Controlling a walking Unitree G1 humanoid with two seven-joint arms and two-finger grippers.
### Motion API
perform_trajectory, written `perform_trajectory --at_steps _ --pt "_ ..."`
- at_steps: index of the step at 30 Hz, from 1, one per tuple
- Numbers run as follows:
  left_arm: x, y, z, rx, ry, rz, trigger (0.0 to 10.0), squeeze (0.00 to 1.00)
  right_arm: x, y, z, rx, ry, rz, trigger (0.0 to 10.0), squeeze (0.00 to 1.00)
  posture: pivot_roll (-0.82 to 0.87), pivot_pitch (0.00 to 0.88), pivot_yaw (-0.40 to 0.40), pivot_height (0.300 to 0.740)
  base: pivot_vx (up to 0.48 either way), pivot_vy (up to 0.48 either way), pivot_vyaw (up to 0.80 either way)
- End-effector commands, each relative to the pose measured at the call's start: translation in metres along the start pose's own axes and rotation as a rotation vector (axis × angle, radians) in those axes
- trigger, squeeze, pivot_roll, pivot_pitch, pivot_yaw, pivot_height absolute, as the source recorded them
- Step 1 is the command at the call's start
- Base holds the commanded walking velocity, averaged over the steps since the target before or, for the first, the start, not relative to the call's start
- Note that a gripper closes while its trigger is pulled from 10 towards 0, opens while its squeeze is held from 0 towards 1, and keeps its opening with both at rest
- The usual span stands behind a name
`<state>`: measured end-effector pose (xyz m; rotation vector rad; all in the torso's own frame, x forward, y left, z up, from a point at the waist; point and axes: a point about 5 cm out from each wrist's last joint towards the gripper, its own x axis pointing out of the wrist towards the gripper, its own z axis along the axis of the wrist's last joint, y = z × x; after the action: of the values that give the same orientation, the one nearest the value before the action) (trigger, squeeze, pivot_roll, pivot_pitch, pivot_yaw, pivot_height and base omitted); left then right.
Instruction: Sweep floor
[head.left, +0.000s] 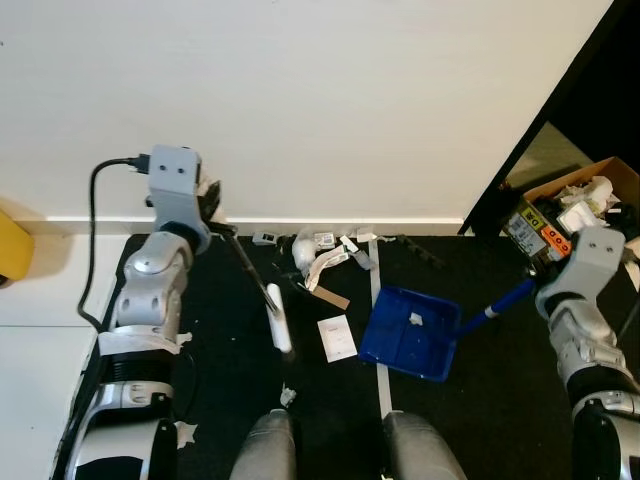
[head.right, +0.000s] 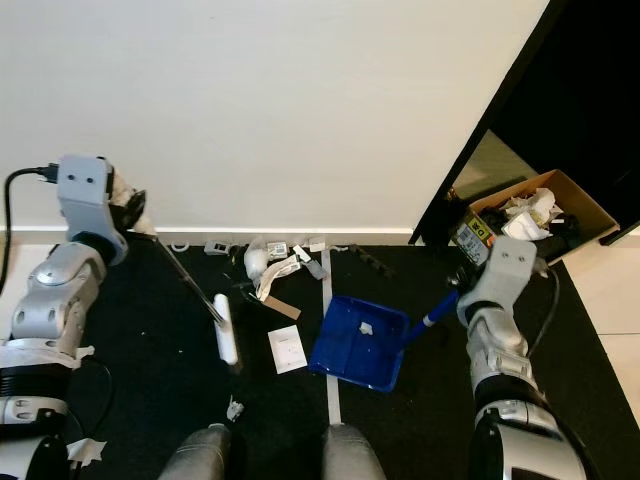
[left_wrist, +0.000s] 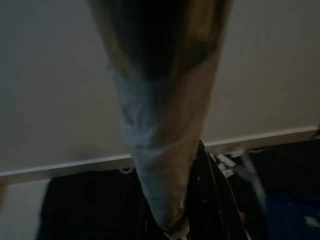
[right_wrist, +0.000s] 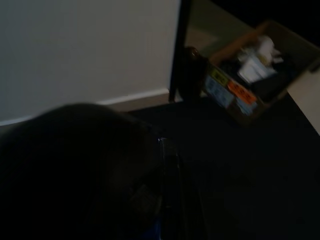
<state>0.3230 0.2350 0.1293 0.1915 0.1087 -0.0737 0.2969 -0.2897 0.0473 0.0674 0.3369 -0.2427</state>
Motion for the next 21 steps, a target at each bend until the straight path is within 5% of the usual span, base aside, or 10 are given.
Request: perform_trajectory --at_steps 1,5,8,11,21 --pt "-0.003 0.02 0.009 0.1 -0.026 0.048 10.0 0.0 0.003 -0.001 0.012 -0.027 -0.013 0.037 10.0 0.0 0.05 0.044 -0.016 0.74 0.0 0.0 0.0" --pt "-0.005 0.026 0.01 0.16 -0.014 0.017 10.0 0.0 0.006 0.003 0.018 -0.058 -0.013 0.097 10.0 0.0 0.05 0.044 -0.018 0.74 0.0 0.0 0.0" --pt "-0.009 0.028 0.003 0.287 0.041 -0.069 10.0 0.0 0.008 0.014 0.021 -0.126 0.011 0.193 10.0 0.0 0.05 0.046 -0.021 0.74 0.0 0.0 0.0" --pt "-0.01 0.027 -0.002 0.302 0.068 -0.098 10.0 0.0 0.008 0.018 0.02 -0.159 0.018 0.224 10.0 0.0 0.05 0.045 -0.02 0.74 0.0 0.0 0.0" --pt "-0.019 -0.01 -0.051 0.328 0.196 -0.276 10.0 0.0 0.005 0.036 0.006 -0.355 0.071 0.368 10.0 0.0 0.04 0.069 -0.035 0.74 0.0 0.0 0.0"
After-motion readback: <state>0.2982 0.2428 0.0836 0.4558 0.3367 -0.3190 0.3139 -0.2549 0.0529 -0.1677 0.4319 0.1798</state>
